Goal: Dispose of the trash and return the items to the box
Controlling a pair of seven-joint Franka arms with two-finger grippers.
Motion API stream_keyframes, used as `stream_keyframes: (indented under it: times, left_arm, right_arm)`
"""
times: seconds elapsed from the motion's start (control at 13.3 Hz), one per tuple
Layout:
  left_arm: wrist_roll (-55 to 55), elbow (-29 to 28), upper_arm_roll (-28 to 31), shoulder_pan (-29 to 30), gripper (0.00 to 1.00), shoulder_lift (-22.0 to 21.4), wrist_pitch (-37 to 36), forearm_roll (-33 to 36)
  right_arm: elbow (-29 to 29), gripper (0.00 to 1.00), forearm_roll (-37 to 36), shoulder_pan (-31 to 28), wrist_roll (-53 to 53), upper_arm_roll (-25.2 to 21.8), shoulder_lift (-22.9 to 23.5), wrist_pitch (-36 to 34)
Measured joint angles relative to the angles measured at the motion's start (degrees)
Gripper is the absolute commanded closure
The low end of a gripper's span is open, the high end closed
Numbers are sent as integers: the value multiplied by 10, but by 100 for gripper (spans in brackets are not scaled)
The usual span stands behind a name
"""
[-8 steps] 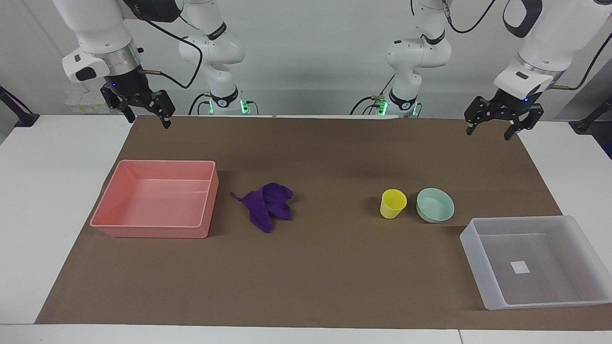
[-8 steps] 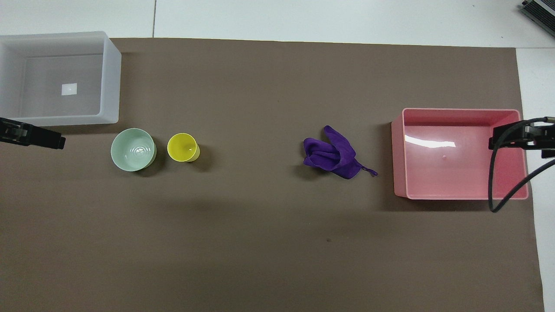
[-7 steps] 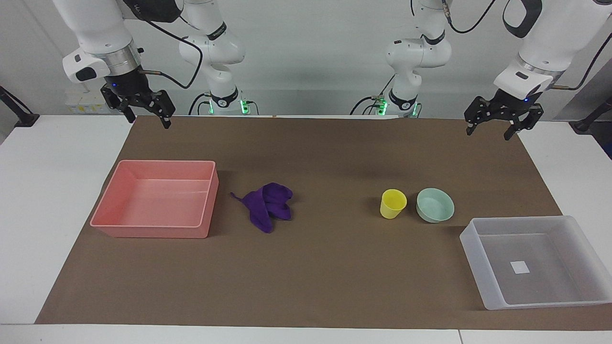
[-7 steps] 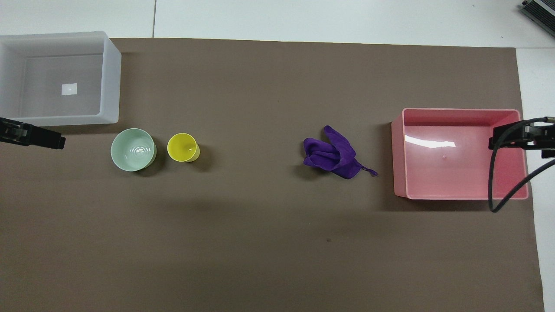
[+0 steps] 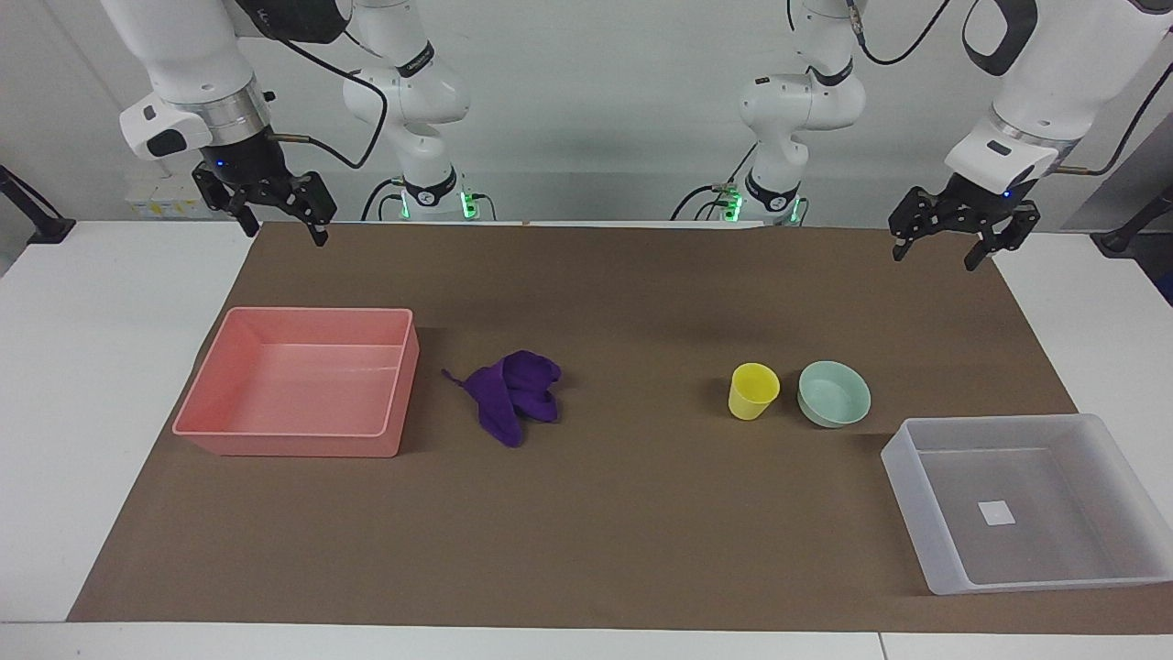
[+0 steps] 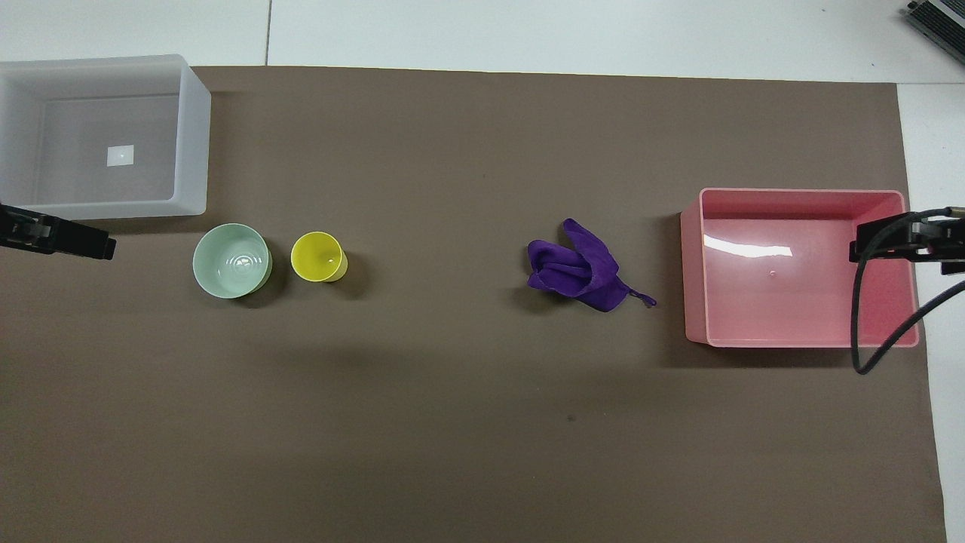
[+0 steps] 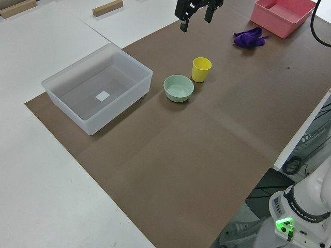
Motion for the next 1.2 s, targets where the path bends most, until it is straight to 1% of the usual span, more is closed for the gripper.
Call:
stream_keyframes:
  times: [0.23, 0.38, 0.6, 0.98, 1.2]
  left_arm:
    - [-9, -21, 0, 0, 0, 0, 31, 0]
    - [-22, -49, 0, 0, 0, 1, 68, 0]
    - [-44, -112, -1, -1, 0, 7, 151, 0]
    - [-70, -225, -1, -12, 0, 36, 301, 0]
    - [-79, -257, 0, -13, 0, 67, 379, 0]
  right_arm:
    - [-1, 0, 0, 0, 0, 0, 0, 0]
    - [-2, 0, 0, 0, 0, 0, 0, 0]
    - [-2, 0, 0, 0, 0, 0, -1, 0]
    - [-4, 0, 0, 0, 0, 0, -1, 0]
    - [-7, 0, 0, 0, 0, 0, -3, 0]
